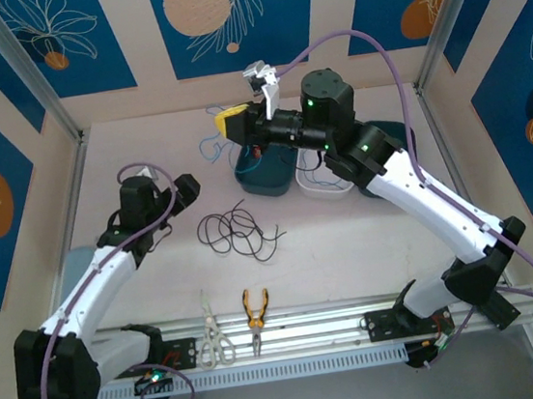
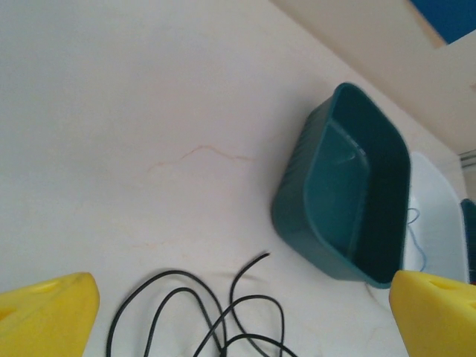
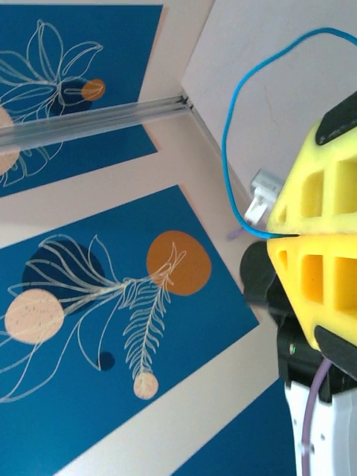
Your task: Untangle the cables
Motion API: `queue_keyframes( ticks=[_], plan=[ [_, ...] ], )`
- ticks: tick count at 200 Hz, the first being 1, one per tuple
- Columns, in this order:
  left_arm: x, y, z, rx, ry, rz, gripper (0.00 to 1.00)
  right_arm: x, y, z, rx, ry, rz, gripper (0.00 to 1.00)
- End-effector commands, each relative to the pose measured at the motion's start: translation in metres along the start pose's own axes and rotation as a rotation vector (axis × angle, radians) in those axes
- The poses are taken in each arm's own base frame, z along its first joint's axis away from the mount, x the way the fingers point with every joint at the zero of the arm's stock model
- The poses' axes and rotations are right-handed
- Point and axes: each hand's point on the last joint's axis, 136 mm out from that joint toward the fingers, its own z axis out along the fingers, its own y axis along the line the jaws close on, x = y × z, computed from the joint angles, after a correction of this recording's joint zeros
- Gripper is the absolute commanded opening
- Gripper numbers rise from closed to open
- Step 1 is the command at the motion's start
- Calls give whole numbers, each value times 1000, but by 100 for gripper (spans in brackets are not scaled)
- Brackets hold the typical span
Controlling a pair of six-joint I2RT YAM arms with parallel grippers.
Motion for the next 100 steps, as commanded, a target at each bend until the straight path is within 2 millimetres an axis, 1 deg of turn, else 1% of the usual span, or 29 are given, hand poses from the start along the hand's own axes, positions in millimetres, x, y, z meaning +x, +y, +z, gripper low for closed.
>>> queue_keyframes(
  ticks=[1, 20, 48, 62, 72, 100],
  plan=[
    [-7, -23, -18, 86, 23, 76, 100, 5, -17, 3, 48, 16, 20, 0],
    [-13, -43, -30, 167, 5, 122, 100, 10, -28, 5, 102, 29, 35, 0],
    [-23, -72, -49, 318, -68, 220, 100, 15, -47, 4, 205, 44, 79, 0],
    [-25, -78, -56, 359, -101, 251, 100, 17, -53, 4, 234, 51, 96, 0],
    [-26, -81, -59, 381, -113, 260, 100, 16, -53, 3, 240, 51, 101, 0],
    [-25, -93, -66, 456, -128, 280, 100, 17, -60, 1, 290, 57, 118, 0]
  ],
)
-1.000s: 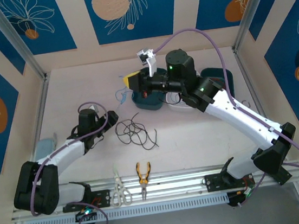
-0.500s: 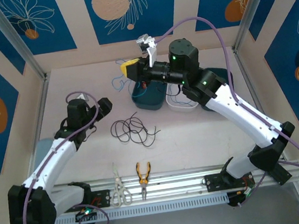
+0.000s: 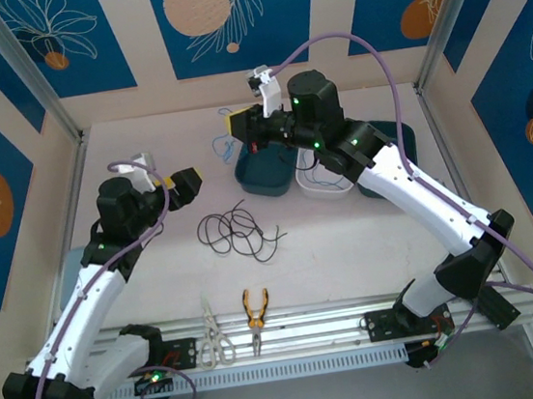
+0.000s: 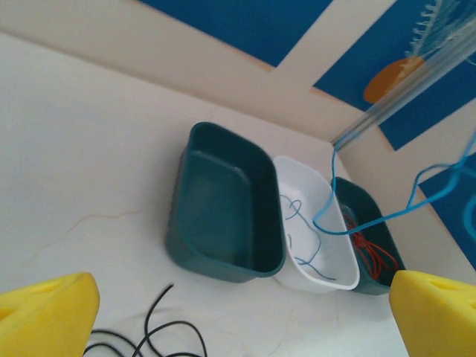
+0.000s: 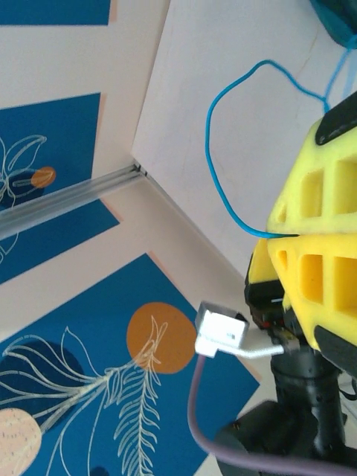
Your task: Untangle the cables
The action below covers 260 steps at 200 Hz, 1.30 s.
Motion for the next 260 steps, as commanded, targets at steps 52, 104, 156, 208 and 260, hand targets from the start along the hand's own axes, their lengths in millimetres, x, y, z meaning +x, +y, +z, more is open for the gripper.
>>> queue_keyframes(
  ticks=[52, 104, 156, 208, 260],
  plan=[
    [-6, -22, -1, 140, -49, 71, 100, -15, -29, -17, 201, -24, 24, 0],
    [2, -5, 2, 69, -41, 50, 100, -13, -88, -44, 472, 3, 76, 0],
    [9, 11, 6, -1, -17, 35, 100, 12, -155, -63, 639, 65, 251, 0],
    [19, 22, 11, -43, 27, 26, 100, 45, -217, -76, 792, 145, 407, 0],
    [25, 28, 12, -71, 48, 24, 100, 80, -253, -77, 895, 250, 498, 0]
  ],
)
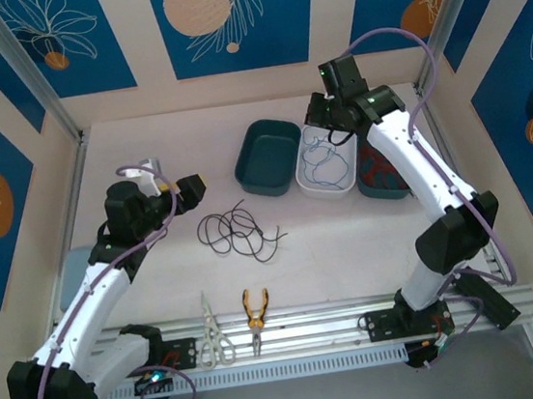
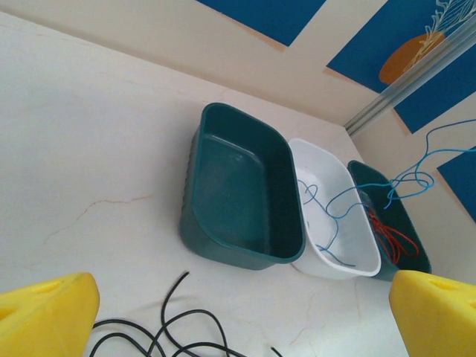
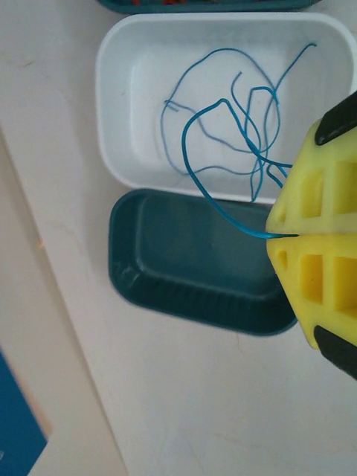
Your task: Untangle the cables
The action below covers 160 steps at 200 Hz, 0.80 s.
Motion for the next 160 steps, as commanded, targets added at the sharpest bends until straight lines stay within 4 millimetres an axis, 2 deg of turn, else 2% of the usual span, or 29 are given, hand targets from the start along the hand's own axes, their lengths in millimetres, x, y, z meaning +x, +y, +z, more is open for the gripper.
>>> queue_keyframes(
  ticks=[1, 45, 79, 139, 160],
  plan=[
    [1, 6, 0, -32, 6, 13, 100, 13, -18, 9, 67, 62, 41, 0],
    [7, 12, 2, -49, 22, 8, 100, 29, -39, 29, 125, 154, 73, 0],
    [10, 14, 4, -52, 34, 3, 100, 35, -53, 53, 141, 214, 100, 0],
    [15, 18, 4, -62, 43, -4, 100, 21, -81, 111, 236, 240, 84, 0],
    [17, 19, 4, -66, 48, -3, 100, 14, -85, 131, 262, 243, 78, 0]
  ],
)
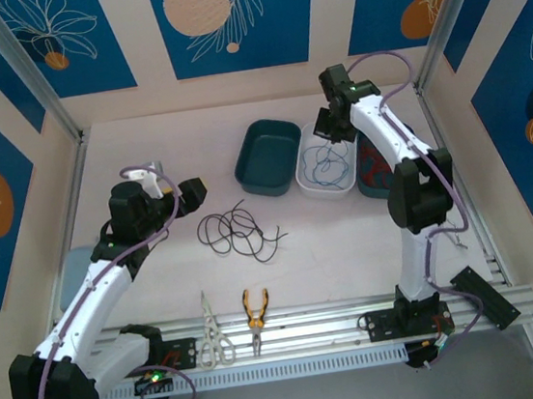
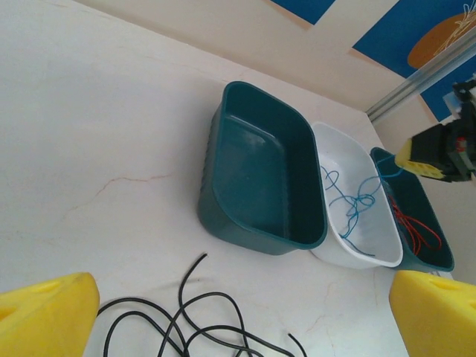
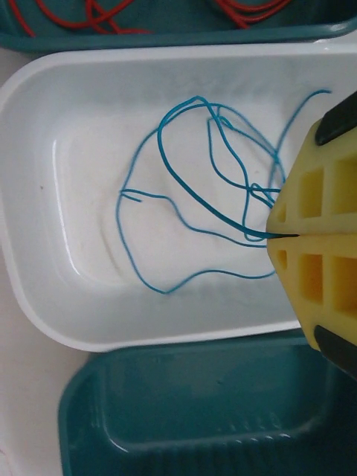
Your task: Untangle the cables
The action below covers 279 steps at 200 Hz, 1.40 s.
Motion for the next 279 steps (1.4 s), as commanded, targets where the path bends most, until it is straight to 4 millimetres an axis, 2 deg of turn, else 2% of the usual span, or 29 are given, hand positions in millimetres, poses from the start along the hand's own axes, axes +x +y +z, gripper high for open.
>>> queue_keyframes(
  ticks=[1, 48, 81, 96, 115, 152, 170, 190, 221, 252, 279],
  plan=[
    [3, 5, -1, -20, 3, 11, 100, -17, 1, 3, 26, -28, -19, 0],
    [6, 6, -1, -27, 18, 11, 100, -35, -5, 48, 130, 24, -34, 0],
    [9, 9, -1, -37, 30, 9, 100, -36, -4, 61, 138, 53, -50, 18],
    [10, 10, -1, -42, 31, 8, 100, -35, -5, 59, 136, 55, -52, 29],
    [11, 11, -1, -47, 36, 7, 100, -35, -6, 52, 136, 52, -61, 34],
    [16, 19, 3, -87, 69, -16, 100, -31, 4, 19, 88, 3, -106, 45],
    [24, 25, 7, -119, 123, -30, 100, -23, 11, 1, 58, -13, -132, 49],
    [35, 29, 13, -129, 192, -46, 100, -7, 23, -21, 7, -32, -173, 53],
    [56, 34, 23, -138, 308, -75, 100, 34, 51, -48, -108, -52, -277, 58],
    [77, 51, 30, -206, 399, -111, 100, 101, 95, -67, -269, -72, -515, 62],
    [92, 67, 36, -271, 442, -145, 100, 163, 119, -74, -338, -55, -709, 64]
  ],
)
